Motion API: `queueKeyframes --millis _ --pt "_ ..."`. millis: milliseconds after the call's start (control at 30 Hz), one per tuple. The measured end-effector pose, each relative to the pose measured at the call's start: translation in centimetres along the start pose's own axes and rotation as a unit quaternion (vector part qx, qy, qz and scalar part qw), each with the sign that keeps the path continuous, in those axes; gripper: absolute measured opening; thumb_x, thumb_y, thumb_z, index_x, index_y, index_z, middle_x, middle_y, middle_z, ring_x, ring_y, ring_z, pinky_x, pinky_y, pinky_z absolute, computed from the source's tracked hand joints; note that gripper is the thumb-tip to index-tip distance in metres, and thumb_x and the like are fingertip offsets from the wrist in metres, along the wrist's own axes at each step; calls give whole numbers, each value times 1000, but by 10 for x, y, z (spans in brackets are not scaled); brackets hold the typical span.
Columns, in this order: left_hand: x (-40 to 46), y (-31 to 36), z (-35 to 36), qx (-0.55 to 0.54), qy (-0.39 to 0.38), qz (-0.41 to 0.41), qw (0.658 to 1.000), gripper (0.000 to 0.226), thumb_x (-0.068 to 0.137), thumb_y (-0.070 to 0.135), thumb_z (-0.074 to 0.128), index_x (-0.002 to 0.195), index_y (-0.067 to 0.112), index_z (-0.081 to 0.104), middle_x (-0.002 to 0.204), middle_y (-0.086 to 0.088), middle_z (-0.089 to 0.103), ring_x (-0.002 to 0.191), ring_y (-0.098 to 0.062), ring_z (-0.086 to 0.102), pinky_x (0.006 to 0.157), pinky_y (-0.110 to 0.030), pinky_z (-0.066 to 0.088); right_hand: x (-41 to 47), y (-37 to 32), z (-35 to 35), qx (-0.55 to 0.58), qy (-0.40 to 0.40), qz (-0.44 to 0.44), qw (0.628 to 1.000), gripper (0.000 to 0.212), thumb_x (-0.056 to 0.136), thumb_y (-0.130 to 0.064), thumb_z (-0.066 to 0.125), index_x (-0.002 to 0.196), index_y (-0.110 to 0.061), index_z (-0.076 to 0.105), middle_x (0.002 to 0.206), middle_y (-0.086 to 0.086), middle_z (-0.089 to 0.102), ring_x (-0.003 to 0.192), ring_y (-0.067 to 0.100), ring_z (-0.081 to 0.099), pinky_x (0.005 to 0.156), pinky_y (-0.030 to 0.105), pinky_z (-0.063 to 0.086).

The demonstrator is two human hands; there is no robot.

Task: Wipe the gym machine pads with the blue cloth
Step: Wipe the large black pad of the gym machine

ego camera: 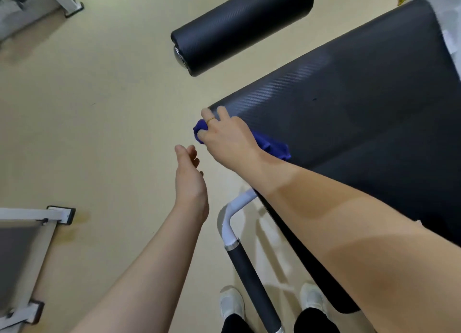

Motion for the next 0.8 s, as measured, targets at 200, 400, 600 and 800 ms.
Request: queueKeyframes --millis 200,400,600,800 --pt "10 12 21 57 -33 59 996 52 99 47 15 137 28 44 143 8 44 132 -6 38 113 -33 26 20 14 1 128 65 85 986 22 92 -23 44 108 -22 60 124 5 42 103 25 43 57 28 29" --pt "11 13 44 113 6 104 988 47 99 44 20 139 29 39 153 11 26 137 -2 25 112 -26 18 25 60 -7 135 82 209 965 26 91 -16 45 115 -18 56 136 10 36 113 31 39 67 30 35" --pt "18 16 53 230 -28 191 954 49 95 36 24 120 0 48 146 -20 32 138 -30 27 115 -47 22 14 131 -6 46 60 331 941 26 91 -7 42 111 -8 59 130 12 41 114 34 38 67 31 31" --pt "11 22 63 263 -26 176 948 32 100 25 25 110 8 51 157 -3 12 144 -7 7 109 -22 12 12 75 -5 68 61 142 986 25 92 -9 41 112 -11 57 129 9 40 107 29 41 63 28 34"
Point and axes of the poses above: each hand's wrist, its own x-axis towards the middle knuckle, its own z-axis out of the palm, y = z × x, the point moved 1 cm from there along x, towards the middle knuckle
